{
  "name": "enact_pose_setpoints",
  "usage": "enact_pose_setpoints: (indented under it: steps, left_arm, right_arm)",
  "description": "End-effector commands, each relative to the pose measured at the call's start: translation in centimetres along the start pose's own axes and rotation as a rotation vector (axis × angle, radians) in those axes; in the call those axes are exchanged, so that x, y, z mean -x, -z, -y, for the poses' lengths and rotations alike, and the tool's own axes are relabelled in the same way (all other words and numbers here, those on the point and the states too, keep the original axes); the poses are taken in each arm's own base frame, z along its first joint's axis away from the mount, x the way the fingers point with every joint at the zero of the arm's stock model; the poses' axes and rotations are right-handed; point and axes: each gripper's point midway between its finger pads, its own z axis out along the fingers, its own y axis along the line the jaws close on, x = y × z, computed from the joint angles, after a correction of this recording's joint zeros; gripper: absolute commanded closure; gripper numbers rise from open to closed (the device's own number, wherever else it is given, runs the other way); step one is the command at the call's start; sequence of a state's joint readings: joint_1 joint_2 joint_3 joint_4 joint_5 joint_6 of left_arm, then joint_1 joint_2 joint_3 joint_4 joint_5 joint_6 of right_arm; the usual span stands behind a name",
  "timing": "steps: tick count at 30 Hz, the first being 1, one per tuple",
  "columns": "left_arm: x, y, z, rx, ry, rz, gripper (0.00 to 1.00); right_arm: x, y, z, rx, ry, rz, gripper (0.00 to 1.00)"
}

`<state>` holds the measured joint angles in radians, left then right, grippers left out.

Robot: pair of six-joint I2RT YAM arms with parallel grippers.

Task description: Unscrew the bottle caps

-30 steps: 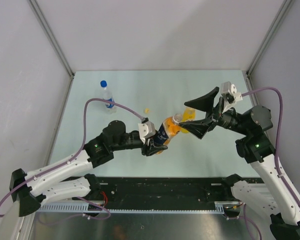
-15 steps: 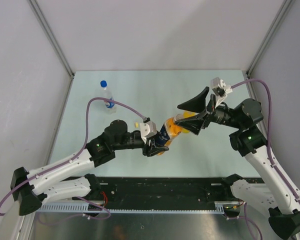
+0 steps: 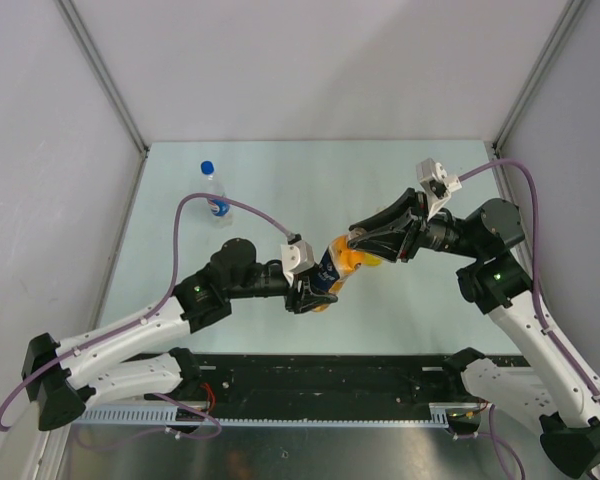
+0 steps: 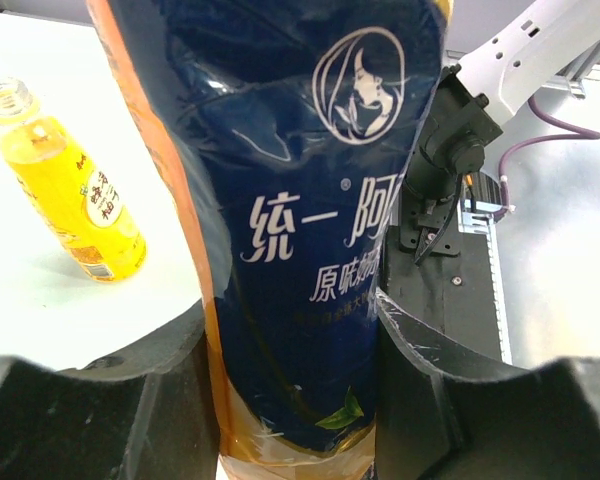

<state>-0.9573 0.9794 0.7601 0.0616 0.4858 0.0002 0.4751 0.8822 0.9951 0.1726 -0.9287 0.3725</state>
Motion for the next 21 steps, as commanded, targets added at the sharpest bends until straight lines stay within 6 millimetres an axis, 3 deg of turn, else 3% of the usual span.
enact_pose_setpoints:
  steps: [1,6,10,12,15,21]
  left_arm:
    - [3.0,0.3,0.4,-0.015,-0.053,0.084,0.98]
    - [3.0,0.4,-0.1,0.015,-0.053,0.087,0.8]
    - [3.0,0.4,0.0,0.014,-0.028,0.087,0.21]
    - [2.9,0.3,0.0,0.015,-0.025,0.085,0.06]
    - [3.0,0.3,0.0,0.013,-0.023,0.084,0.01]
    - [3.1,0.3,-0.6,0.045,-0.027,0.088,0.01]
  right_arm:
    - [0.7,0.0,-0.6,0.012,0.032,0.014,1.0]
    - [0.5,0.1,-0.4,-0.006,0.033,0.009,1.0]
    - [0.5,0.1,-0.3,-0.016,0.036,0.008,1.0]
    - [0.5,0.2,-0.2,-0.028,0.04,0.009,1.0]
    - [0.5,0.2,-0.1,-0.036,0.046,0.012,1.0]
    - [-0.2,0.3,0.5,-0.059,0.042,-0.013,1.0]
